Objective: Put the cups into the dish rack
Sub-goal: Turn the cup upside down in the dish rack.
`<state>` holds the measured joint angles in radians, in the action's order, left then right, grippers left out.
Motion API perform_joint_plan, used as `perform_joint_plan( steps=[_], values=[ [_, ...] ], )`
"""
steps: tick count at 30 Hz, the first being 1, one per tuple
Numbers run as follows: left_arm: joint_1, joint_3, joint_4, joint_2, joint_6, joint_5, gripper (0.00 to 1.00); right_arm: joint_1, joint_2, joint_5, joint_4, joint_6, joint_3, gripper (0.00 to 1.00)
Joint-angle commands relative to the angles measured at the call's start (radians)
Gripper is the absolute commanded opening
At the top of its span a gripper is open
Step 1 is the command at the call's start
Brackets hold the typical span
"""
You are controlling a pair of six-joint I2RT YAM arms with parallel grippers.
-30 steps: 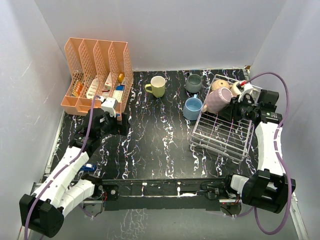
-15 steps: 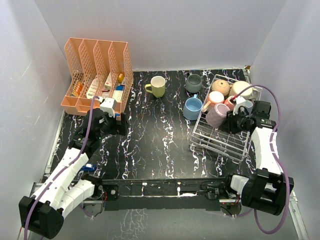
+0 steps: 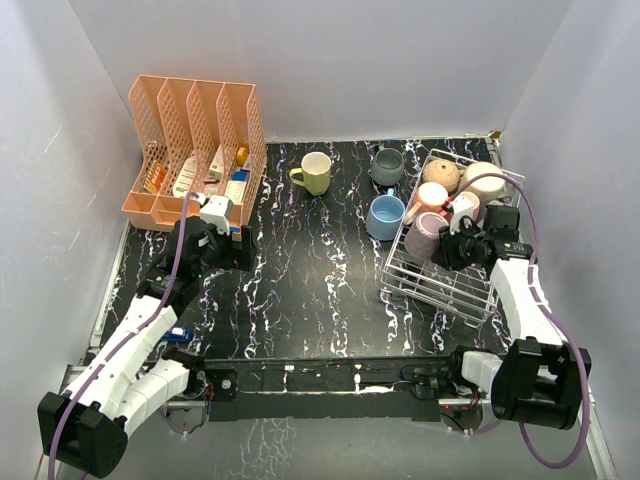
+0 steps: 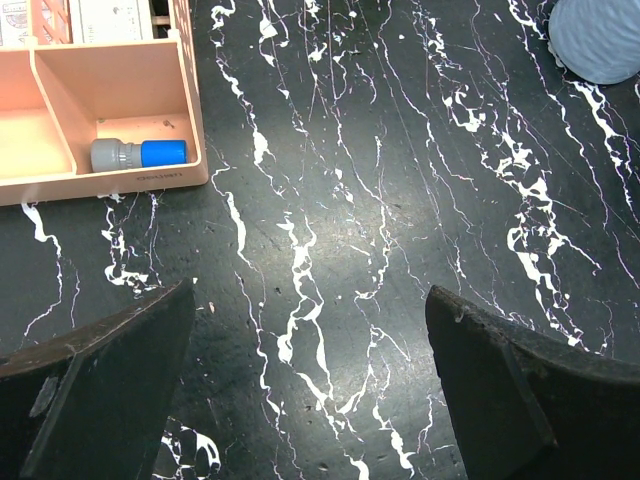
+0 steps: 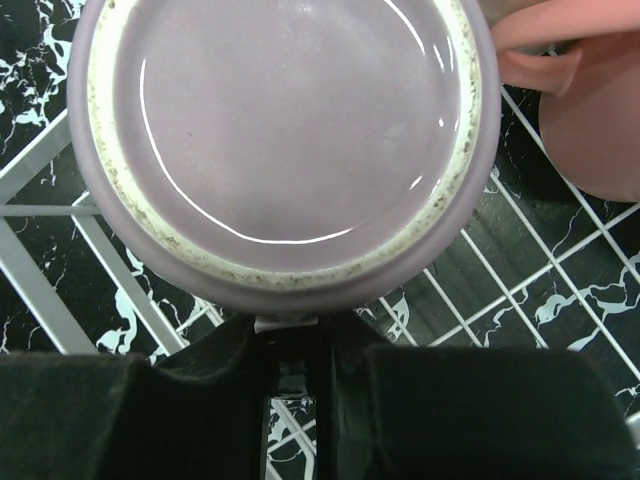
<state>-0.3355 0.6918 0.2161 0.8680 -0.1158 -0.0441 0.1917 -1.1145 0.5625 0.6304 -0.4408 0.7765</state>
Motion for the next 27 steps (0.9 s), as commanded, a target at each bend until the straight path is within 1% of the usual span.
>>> perform_joint_plan(
  steps=[1,10,17,27],
  values=[
    [0.006,-0.006,-0.009,-0.009,0.011,0.008,0.97,-0.042,0.016,-0.055,-0.177,0.046,-0.004,0.08],
    [0.006,-0.006,-0.009,-0.011,0.011,0.009,0.97,-0.122,-0.009,-0.174,-0.268,0.097,-0.017,0.08],
    [0.006,-0.007,-0.011,-0.013,0.011,0.010,0.97,-0.142,-0.017,-0.246,-0.322,0.105,-0.038,0.09],
    [0.006,-0.009,-0.011,-0.009,0.013,0.010,0.97,-0.149,-0.042,-0.266,-0.385,0.122,-0.063,0.14]
  ],
)
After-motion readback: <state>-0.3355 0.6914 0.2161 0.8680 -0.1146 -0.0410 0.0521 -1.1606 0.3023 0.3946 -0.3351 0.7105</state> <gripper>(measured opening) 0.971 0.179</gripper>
